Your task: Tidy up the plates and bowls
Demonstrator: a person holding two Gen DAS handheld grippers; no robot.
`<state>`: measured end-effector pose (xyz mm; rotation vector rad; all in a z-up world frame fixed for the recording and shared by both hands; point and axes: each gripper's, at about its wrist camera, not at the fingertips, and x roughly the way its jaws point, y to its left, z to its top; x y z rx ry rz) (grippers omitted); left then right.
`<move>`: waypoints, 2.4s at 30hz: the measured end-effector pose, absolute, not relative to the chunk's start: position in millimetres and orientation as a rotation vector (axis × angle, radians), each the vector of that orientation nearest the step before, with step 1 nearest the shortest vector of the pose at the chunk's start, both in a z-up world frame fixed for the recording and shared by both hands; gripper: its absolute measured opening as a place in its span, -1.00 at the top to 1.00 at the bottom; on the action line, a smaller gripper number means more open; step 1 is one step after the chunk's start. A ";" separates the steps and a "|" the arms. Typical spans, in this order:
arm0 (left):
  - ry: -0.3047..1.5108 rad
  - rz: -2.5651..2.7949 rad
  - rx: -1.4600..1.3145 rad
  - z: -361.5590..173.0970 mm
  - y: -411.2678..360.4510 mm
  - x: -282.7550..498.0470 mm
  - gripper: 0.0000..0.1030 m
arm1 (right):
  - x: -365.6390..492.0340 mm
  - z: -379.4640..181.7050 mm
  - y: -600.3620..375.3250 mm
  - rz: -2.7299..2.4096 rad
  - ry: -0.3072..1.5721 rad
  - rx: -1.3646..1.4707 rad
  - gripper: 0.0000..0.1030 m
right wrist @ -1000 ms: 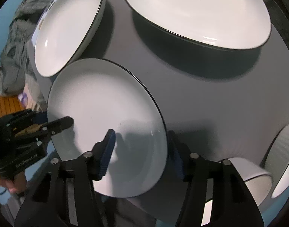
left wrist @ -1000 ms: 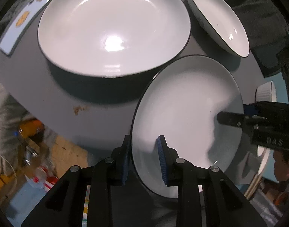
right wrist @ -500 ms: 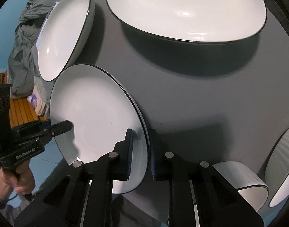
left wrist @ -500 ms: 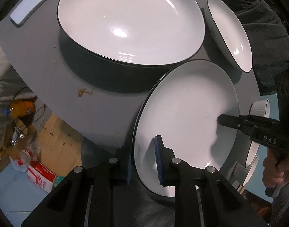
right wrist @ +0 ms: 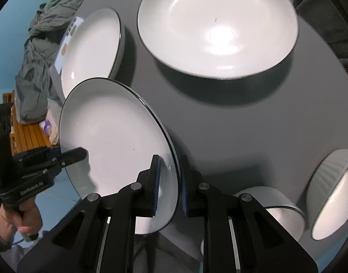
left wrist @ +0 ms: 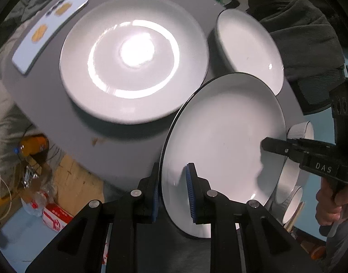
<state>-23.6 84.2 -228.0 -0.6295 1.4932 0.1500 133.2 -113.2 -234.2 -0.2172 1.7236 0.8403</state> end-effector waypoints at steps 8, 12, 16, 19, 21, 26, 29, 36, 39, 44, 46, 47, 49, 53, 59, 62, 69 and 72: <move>1.460 0.094 -0.527 -206.0 81.5 41.2 0.60 | 177.6 -212.9 -121.5 0.791 1.671 -0.129 0.68; 1.453 0.060 -0.460 -202.1 80.1 79.1 0.60 | 202.6 -209.6 -128.5 0.759 1.650 -0.079 0.68; 1.458 0.025 -0.396 -204.7 78.7 113.2 0.60 | 225.2 -211.1 -132.4 0.717 1.634 -0.027 0.68; 1.465 0.005 -0.349 -208.1 76.9 137.8 0.60 | 238.7 -216.1 -136.6 0.687 1.633 0.016 0.68; 1.479 -0.004 -0.330 -213.5 76.5 152.1 0.60 | 244.3 -220.8 -133.8 0.671 1.640 0.039 0.68; 1.513 -0.030 -0.271 -225.0 81.3 182.8 0.59 | 259.3 -240.2 -129.4 0.629 1.669 0.101 0.68; 1.532 -0.042 -0.250 -231.8 81.8 191.7 0.58 | 263.2 -249.4 -127.0 0.603 1.684 0.129 0.68; 1.581 -0.064 -0.215 -246.5 83.6 204.1 0.56 | 261.5 -265.5 -118.9 0.542 1.722 0.146 0.67; 1.581 -0.079 -0.213 -247.5 83.9 208.0 0.56 | 262.1 -266.3 -117.5 0.513 1.727 0.144 0.66; 1.583 -0.095 -0.211 -250.9 82.5 214.5 0.55 | 267.2 -263.8 -118.7 0.464 1.737 0.144 0.60; 1.585 -0.096 -0.173 -249.9 79.3 215.8 0.55 | 268.0 -262.7 -116.8 0.447 1.738 0.129 0.56; 1.584 -0.094 -0.148 -249.2 77.2 215.8 0.55 | 268.2 -261.9 -115.3 0.439 1.737 0.119 0.53; 1.584 -0.095 -0.103 -248.8 73.9 215.4 0.50 | 268.8 -260.3 -112.8 0.424 1.735 0.109 0.32; 1.589 -0.110 -0.052 -247.9 71.2 213.0 0.50 | 268.1 -258.6 -113.9 0.393 1.749 0.142 0.20; 1.586 -0.124 -0.010 -242.6 73.4 211.5 0.38 | 263.3 -257.4 -119.3 0.349 1.772 0.223 0.05; 1.568 -0.135 -0.002 -235.6 74.7 211.2 0.26 | 260.7 -255.3 -119.6 0.315 1.772 0.235 0.04; 1.524 -0.154 0.008 -215.8 79.5 210.5 -0.02 | 256.3 -252.3 -121.3 0.253 1.765 0.282 -0.06; 1.501 -0.156 0.009 -207.9 81.1 209.2 -0.08 | 254.6 -251.2 -124.2 0.219 1.758 0.316 -0.09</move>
